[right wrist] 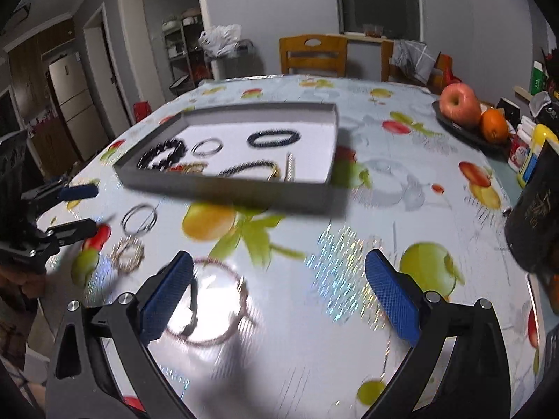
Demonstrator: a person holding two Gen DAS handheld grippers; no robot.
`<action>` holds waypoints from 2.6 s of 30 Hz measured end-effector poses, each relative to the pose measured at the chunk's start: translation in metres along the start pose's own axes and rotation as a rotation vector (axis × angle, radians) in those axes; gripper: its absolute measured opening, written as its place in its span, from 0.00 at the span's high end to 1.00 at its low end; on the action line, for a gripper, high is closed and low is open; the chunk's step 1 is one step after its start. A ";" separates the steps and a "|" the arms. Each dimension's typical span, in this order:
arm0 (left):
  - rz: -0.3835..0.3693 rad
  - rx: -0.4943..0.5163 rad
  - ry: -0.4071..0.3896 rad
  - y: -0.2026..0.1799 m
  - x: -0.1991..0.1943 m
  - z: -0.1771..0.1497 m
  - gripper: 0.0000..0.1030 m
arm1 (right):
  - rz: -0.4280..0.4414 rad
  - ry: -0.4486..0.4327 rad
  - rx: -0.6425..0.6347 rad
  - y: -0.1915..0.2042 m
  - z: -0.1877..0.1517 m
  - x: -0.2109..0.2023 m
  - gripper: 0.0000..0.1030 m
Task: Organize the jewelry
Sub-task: 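Withdraw both open tools from the tray toward the remaining jewelry, then grasp the black hair tie and pink cord bracelet with the right tool, then grasp the pearl-ring hairpin with the left tool while the right carries its items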
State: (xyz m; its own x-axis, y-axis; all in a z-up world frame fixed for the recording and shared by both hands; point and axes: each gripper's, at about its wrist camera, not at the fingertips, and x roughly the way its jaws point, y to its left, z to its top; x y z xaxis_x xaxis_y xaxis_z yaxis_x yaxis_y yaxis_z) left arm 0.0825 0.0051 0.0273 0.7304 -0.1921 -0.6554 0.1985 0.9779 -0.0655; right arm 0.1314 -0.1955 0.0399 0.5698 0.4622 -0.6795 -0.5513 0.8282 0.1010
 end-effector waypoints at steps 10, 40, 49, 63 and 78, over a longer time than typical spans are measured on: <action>-0.027 0.007 -0.003 -0.002 0.001 -0.006 0.12 | 0.004 0.051 -0.120 0.027 -0.011 0.003 0.25; -0.037 0.000 0.006 -0.001 0.003 -0.007 0.12 | 0.104 0.095 -0.142 0.049 -0.002 0.019 0.98; -0.037 0.092 0.033 -0.020 0.005 -0.008 0.12 | 0.091 0.032 -0.098 0.030 0.011 0.005 0.98; -0.040 0.191 0.147 -0.044 0.032 -0.004 0.35 | 0.122 0.076 -0.074 0.025 0.001 0.025 0.98; -0.089 0.095 0.087 -0.027 0.017 -0.005 0.59 | 0.123 0.049 -0.072 0.026 0.000 0.019 0.98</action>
State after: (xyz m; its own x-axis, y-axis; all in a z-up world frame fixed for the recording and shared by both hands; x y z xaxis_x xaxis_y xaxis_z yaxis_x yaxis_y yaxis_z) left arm 0.0865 -0.0247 0.0141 0.6489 -0.2655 -0.7130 0.3238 0.9444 -0.0571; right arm 0.1284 -0.1652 0.0294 0.4658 0.5410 -0.7002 -0.6582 0.7407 0.1345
